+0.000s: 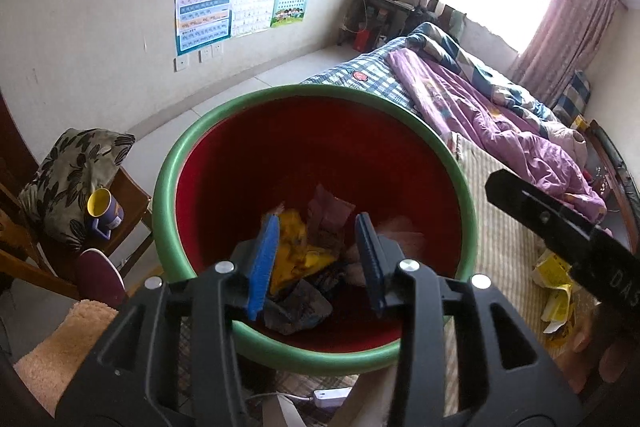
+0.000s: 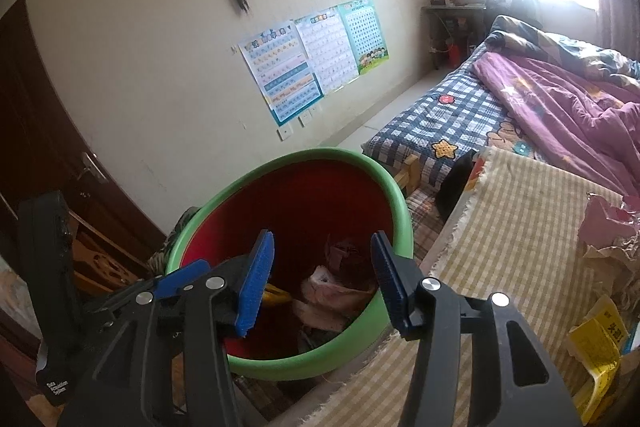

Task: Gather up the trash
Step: 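Open both grippers over the red bucket to drop the wrappers, then grasp the yellow paper label with the left gripper while the right gripper reaches the white paper cup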

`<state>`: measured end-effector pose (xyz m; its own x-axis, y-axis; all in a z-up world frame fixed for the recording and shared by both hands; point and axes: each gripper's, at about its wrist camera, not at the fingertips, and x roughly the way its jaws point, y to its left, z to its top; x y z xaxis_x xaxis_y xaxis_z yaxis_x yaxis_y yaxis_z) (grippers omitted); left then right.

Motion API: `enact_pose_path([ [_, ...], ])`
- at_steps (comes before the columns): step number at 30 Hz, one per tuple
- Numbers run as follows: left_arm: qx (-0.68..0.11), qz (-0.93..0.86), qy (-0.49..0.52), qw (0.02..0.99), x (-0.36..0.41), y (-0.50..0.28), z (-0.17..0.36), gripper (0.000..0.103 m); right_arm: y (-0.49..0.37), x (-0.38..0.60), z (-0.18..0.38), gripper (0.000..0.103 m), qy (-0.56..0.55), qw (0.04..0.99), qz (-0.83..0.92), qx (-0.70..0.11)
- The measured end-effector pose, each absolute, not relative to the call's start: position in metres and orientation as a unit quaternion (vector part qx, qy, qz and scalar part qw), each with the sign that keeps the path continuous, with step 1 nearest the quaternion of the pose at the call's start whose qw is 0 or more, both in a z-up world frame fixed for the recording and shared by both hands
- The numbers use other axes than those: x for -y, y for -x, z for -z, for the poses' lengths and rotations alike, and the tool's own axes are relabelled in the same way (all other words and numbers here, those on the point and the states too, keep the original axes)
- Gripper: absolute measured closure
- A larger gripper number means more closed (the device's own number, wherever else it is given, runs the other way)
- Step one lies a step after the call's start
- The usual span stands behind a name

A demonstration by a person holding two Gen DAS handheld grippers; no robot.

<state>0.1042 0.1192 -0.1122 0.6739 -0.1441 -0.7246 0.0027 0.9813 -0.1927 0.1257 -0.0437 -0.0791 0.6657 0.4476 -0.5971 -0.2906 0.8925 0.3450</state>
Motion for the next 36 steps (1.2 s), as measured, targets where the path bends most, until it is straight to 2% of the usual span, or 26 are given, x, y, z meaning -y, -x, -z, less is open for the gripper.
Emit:
enact_pose_path([
  [10, -0.390, 0.022, 0.079, 0.917, -0.118, -0.093, 0.110, 0.065, -0.096, 0.080, 0.061, 0.053, -0.135, 0.913, -0.186, -0.336],
  [22, -0.385, -0.017, 0.036, 0.922, -0.091, -0.059, 0.112, 0.065, -0.030, 0.209, 0.071, 0.053, -0.151, 0.925, -0.073, -0.341],
  [29, -0.396, 0.104, 0.030, 0.912, -0.001, -0.040, 0.103, 0.065, 0.006, 0.288, 0.094, 0.053, -0.177, 0.918, 0.007, -0.355],
  [36, -0.449, 0.244, 0.031, 0.859, 0.102, -0.052, 0.115, 0.065, 0.030, 0.333, 0.099, 0.053, -0.194, 0.915, 0.039, -0.351],
])
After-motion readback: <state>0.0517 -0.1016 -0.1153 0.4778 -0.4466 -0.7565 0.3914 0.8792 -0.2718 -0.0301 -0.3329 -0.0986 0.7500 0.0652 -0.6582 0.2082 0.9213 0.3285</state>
